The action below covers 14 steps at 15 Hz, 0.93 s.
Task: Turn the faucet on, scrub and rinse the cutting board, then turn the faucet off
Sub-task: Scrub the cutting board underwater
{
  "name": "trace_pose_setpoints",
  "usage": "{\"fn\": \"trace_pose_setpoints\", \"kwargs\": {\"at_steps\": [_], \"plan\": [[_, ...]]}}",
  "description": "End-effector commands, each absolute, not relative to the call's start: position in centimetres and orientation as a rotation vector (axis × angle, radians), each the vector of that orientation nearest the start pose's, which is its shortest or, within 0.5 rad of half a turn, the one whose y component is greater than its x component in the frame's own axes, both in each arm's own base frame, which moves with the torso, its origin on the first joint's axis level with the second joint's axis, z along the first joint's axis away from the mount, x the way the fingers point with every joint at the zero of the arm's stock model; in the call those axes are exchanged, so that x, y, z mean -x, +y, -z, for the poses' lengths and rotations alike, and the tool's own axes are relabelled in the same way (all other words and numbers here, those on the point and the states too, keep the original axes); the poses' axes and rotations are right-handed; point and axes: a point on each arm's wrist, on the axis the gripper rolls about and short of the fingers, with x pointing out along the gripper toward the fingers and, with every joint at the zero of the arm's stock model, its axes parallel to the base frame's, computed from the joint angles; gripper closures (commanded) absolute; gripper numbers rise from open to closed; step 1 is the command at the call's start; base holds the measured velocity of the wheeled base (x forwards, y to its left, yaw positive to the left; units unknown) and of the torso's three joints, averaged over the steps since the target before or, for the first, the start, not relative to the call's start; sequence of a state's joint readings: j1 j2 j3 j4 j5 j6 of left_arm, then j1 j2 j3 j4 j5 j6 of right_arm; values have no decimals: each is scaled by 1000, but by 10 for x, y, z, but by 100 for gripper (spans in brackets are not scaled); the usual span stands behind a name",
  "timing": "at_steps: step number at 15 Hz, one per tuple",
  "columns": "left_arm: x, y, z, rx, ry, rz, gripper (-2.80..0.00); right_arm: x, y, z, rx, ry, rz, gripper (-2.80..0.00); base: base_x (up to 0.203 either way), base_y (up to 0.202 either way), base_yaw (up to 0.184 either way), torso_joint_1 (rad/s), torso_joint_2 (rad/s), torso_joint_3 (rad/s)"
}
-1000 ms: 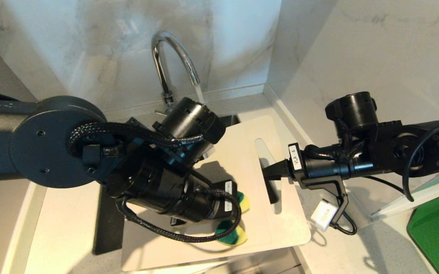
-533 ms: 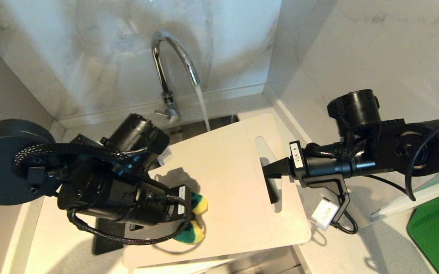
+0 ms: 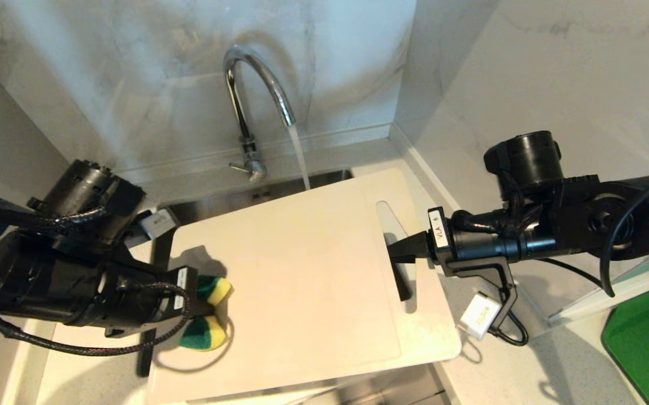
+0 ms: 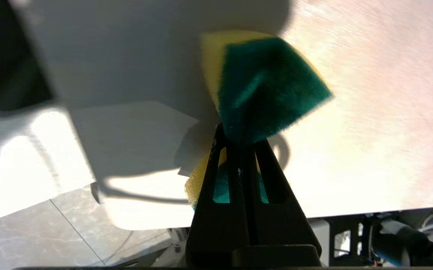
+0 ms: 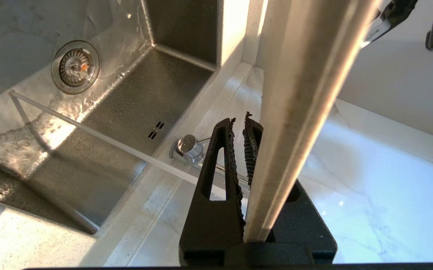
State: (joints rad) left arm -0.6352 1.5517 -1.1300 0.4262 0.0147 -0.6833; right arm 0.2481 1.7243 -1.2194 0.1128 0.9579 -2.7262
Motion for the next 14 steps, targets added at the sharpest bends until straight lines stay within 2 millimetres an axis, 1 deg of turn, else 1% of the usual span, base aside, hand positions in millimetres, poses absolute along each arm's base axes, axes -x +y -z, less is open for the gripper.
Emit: {"fn": "trace_pose_setpoints", "kwargs": {"at_steps": [1,4,6,7,9,11,13,14], "plan": [[-196,-132,-227,374,932,255,0,-297,94,-224,2024,-1284,-1050,0,0,0,0,0,0,0],[-190,-122,-231,367,909,251,0,-297,94,-223,2025,-1280,-1050,0,0,0,0,0,0,0],[-190,-113,-233,373,890,232,0,-298,92,-223,2027,-1273,-1047,0,0,0,0,0,0,0],[-188,-111,-235,372,881,234,0,-298,91,-223,2026,-1272,-1047,0,0,0,0,0,0,0],[-186,-108,-232,349,884,237,0,-298,91,-224,2027,-1272,-1046,0,0,0,0,0,0,0],[-187,-113,-236,345,876,264,0,-298,91,-223,2028,-1269,-1046,0,0,0,0,0,0,0],[-184,-128,-242,336,870,321,0,-299,90,-223,2027,-1266,-1047,0,0,0,0,0,0,0],[-185,-132,-244,339,866,332,0,-299,91,-223,2027,-1265,-1048,0,0,0,0,0,0,0]]}}
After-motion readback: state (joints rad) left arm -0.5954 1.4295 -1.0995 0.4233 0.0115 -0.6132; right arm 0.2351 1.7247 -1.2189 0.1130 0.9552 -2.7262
